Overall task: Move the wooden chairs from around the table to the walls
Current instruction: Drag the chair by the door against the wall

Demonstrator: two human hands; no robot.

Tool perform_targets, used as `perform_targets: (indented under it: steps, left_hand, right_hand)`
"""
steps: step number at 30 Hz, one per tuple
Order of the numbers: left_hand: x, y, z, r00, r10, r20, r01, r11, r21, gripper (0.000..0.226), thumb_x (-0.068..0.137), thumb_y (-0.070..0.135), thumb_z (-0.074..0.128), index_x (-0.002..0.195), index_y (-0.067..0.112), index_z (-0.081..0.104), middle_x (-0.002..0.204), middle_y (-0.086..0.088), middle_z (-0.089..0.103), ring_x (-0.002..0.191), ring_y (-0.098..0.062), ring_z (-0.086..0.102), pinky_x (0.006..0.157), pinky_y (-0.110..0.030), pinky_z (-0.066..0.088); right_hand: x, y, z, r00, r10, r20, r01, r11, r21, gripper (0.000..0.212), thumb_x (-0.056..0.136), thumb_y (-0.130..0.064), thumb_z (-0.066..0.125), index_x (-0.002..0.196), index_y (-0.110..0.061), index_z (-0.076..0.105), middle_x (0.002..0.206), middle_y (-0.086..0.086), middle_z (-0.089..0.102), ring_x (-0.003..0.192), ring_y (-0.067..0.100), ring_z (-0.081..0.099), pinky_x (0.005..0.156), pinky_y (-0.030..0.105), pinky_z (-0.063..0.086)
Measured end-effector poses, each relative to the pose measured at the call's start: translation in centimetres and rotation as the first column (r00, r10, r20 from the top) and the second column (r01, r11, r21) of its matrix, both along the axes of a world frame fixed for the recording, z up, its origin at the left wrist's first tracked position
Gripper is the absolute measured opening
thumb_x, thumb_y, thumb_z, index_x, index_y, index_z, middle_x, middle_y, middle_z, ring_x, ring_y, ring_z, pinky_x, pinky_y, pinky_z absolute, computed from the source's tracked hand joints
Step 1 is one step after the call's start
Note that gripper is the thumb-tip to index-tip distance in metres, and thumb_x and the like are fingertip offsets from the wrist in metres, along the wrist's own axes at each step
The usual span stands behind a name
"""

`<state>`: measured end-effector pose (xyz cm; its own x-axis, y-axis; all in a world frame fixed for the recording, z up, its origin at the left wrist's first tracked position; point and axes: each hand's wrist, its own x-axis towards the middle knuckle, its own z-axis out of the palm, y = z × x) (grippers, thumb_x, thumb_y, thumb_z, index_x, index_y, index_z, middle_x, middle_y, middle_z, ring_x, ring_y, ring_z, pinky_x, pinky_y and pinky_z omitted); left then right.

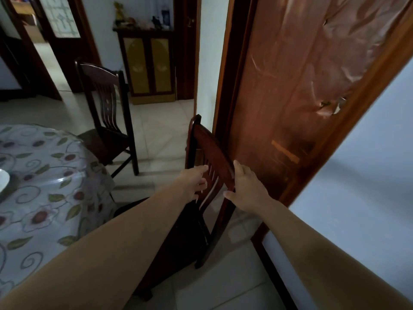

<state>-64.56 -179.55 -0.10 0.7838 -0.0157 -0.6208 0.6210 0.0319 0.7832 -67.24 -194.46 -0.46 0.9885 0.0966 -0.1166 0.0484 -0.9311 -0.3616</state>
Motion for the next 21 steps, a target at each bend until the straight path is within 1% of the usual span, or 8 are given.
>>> perform_targets:
  steps: [3, 5, 8, 10, 12, 15, 19, 21]
  left_hand:
    - [3.8, -1.2, -1.5, 1.0, 0.003, -0.023, -0.003, 1.0, 0.005, 0.049, 0.093, 0.035, 0.051, 0.137, 0.013, 0.045, 0.136, -0.009, 0.052, 0.119, -0.024, 0.053, 0.105, -0.043, 0.032]
    - [5.9, -1.7, -2.4, 0.999, 0.009, -0.042, -0.009, 1.0, 0.001, 0.047, 0.093, 0.035, 0.051, 0.135, 0.013, 0.048, 0.13, -0.007, 0.055, 0.117, -0.024, 0.053, 0.098, -0.041, 0.034]
    - [9.0, -2.2, -3.8, 0.998, 0.033, -0.051, -0.032, 0.999, 0.011, 0.041, 0.092, 0.034, 0.054, 0.126, 0.012, 0.055, 0.101, -0.001, 0.06, 0.093, -0.02, 0.057, 0.08, -0.032, 0.037]
    - [11.1, -2.5, -4.8, 0.998, 0.038, -0.053, -0.038, 0.999, 0.004, 0.032, 0.091, 0.033, 0.055, 0.114, 0.011, 0.06, 0.083, 0.0, 0.061, 0.072, -0.016, 0.058, 0.061, -0.025, 0.041]
    - [13.3, -2.8, -5.9, 0.997, 0.029, -0.067, -0.029, 1.0, 0.008, 0.022, 0.091, 0.034, 0.057, 0.101, 0.016, 0.058, 0.072, 0.002, 0.058, 0.063, -0.012, 0.055, 0.048, -0.024, 0.037]
    - [16.3, -3.1, -7.4, 0.996, -0.001, -0.093, -0.002, 1.0, -0.029, 0.039, 0.086, 0.044, 0.06, 0.109, 0.012, 0.061, 0.077, 0.0, 0.061, 0.068, -0.016, 0.058, 0.055, -0.026, 0.042]
    - [19.5, -3.7, -9.1, 0.993, -0.057, -0.106, 0.05, 0.996, -0.072, 0.067, 0.078, 0.052, 0.066, 0.126, 0.008, 0.056, 0.118, -0.01, 0.065, 0.085, -0.022, 0.062, 0.079, -0.034, 0.05]
    - [20.6, -3.9, -9.7, 0.993, -0.058, -0.107, 0.05, 0.996, -0.079, 0.073, 0.073, 0.053, 0.07, 0.129, 0.008, 0.055, 0.122, -0.01, 0.064, 0.097, -0.024, 0.062, 0.08, -0.034, 0.049]
  right_hand:
    - [4.5, -0.5, -1.4, 1.0, 0.007, -0.012, -0.007, 1.0, -0.006, 0.09, 0.086, -0.031, 0.064, 0.148, -0.008, 0.003, 0.153, 0.016, 0.021, 0.14, 0.031, 0.022, 0.11, 0.041, 0.028]
    - [6.7, -0.6, -2.5, 0.999, -0.003, -0.037, 0.003, 1.0, -0.001, 0.088, 0.086, -0.031, 0.063, 0.148, -0.01, 0.005, 0.15, 0.016, 0.025, 0.137, 0.032, 0.027, 0.108, 0.043, 0.033]
    - [9.6, -0.4, -4.2, 0.996, -0.015, -0.09, 0.017, 1.0, 0.013, 0.089, 0.085, -0.029, 0.063, 0.149, -0.011, 0.003, 0.15, 0.016, 0.025, 0.137, 0.031, 0.028, 0.107, 0.041, 0.033]
    - [11.4, -0.3, -5.3, 0.991, -0.047, -0.124, 0.05, 0.998, 0.023, 0.091, 0.085, -0.028, 0.063, 0.149, -0.01, 0.001, 0.15, 0.016, 0.026, 0.135, 0.031, 0.032, 0.106, 0.038, 0.034]
    - [13.1, -0.3, -6.5, 0.982, -0.109, -0.152, 0.117, 0.992, 0.043, 0.092, 0.085, -0.027, 0.064, 0.148, -0.006, 0.0, 0.15, 0.017, 0.028, 0.134, 0.029, 0.036, 0.104, 0.035, 0.036]
    - [15.0, -0.1, -7.9, 0.966, -0.183, -0.181, 0.197, 0.978, 0.062, 0.092, 0.085, -0.024, 0.065, 0.148, -0.007, 0.0, 0.146, 0.017, 0.036, 0.129, 0.029, 0.043, 0.101, 0.033, 0.039]
    - [16.3, 0.3, -9.0, 0.956, -0.257, -0.141, 0.275, 0.953, 0.13, 0.083, 0.085, -0.02, 0.063, 0.147, -0.026, 0.008, 0.122, 0.01, 0.059, 0.108, 0.026, 0.06, 0.081, 0.031, 0.046]
    - [16.7, 0.6, -9.1, 0.954, -0.286, -0.091, 0.297, 0.943, 0.149, 0.079, 0.085, -0.02, 0.062, 0.146, -0.031, 0.013, 0.115, 0.006, 0.064, 0.102, 0.024, 0.062, 0.073, 0.028, 0.044]
